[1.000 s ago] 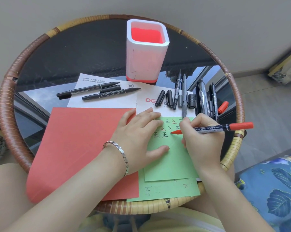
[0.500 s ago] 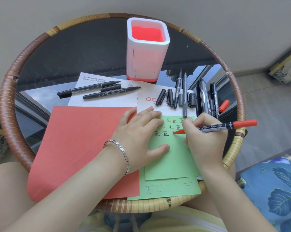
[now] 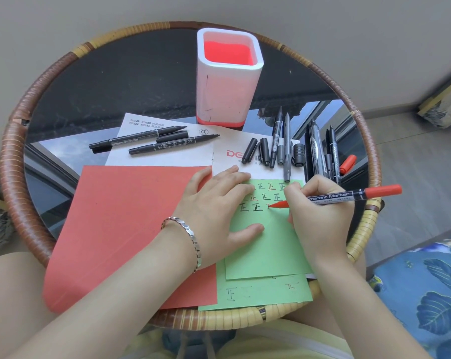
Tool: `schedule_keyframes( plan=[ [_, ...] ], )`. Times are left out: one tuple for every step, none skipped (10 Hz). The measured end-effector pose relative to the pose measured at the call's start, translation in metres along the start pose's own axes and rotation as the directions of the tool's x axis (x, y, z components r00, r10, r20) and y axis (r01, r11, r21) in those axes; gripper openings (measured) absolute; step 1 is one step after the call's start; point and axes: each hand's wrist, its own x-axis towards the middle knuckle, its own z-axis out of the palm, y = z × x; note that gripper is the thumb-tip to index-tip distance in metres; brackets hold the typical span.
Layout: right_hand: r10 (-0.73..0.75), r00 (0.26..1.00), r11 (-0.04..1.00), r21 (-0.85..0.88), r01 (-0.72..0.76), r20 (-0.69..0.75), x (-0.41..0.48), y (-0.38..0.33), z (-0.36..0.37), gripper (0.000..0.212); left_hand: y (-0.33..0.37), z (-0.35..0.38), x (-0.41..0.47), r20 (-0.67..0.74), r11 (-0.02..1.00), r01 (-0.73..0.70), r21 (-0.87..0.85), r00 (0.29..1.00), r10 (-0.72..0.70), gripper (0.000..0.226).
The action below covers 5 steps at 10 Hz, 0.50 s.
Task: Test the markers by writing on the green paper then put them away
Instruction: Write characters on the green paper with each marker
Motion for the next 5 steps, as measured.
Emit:
schedule_keyframes(
  plan=[
    [0.000,1.000,1.000,-0.006,0.001,0.022,-0.0003,0.0004,0.0004,0.027,-0.0002,-0.0001,0.0003,0.002,1.000,-0.002,0.000,1.000,0.002,0.059],
    [0.001,1.000,1.000,-0.010,-0.001,0.016,-0.0004,0.0007,0.0004,0.027,-0.0001,-0.0002,0.0002,0.003,1.000,-0.003,0.003,1.000,0.003,0.059],
    [0.004,1.000,1.000,-0.012,-0.004,0.013,-0.0007,0.0005,-0.0005,0.026,0.0000,0.0000,0.0001,0.000,1.000,-0.001,-0.001,1.000,0.001,0.058],
    [0.004,1.000,1.000,-0.006,-0.004,0.029,-0.0013,-0.0004,-0.0006,0.026,0.0002,0.0000,0.0000,-0.003,1.000,-0.002,0.000,1.000,0.002,0.058],
    [-0.006,1.000,1.000,-0.017,0.006,0.031,-0.0014,0.0003,0.0002,0.026,0.0002,0.0001,-0.0001,0.001,1.000,-0.002,0.000,1.000,0.002,0.059]
  ],
)
